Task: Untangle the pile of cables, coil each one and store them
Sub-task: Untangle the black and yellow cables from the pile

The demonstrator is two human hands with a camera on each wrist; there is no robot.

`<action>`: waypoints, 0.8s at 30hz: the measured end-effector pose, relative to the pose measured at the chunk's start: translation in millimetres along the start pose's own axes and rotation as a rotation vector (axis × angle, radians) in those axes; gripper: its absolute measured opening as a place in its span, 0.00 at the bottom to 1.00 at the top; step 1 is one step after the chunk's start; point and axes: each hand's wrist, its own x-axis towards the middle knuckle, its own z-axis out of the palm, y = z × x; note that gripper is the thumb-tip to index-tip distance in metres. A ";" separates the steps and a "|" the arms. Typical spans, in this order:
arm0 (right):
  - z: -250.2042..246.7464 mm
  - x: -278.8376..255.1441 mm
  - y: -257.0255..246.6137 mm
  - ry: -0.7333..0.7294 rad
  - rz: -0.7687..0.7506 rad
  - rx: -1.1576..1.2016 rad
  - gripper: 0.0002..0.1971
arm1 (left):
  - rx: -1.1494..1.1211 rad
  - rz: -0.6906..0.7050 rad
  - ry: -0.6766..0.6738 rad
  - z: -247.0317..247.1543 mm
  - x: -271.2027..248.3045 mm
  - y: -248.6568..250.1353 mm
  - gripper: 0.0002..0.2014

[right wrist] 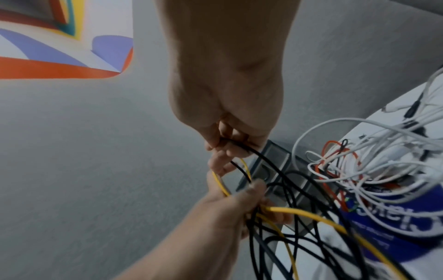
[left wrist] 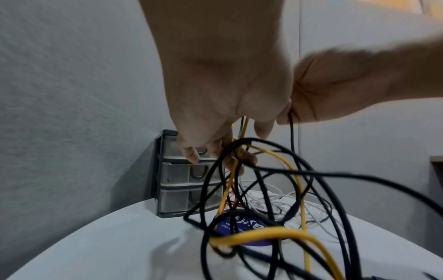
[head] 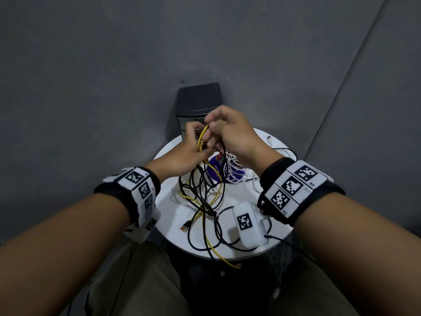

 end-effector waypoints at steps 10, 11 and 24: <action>-36.6 9.3 -38.3 0.476 -0.337 0.128 0.14 | -0.011 0.086 -0.023 -10.2 1.0 -2.5 0.10; -44.5 8.7 -38.6 0.545 -0.304 0.133 0.14 | -0.007 0.094 -0.009 -11.3 0.0 -0.7 0.12; -24.8 3.4 -10.6 -0.143 -0.054 -1.243 0.12 | 0.299 0.206 0.084 4.7 7.2 23.7 0.15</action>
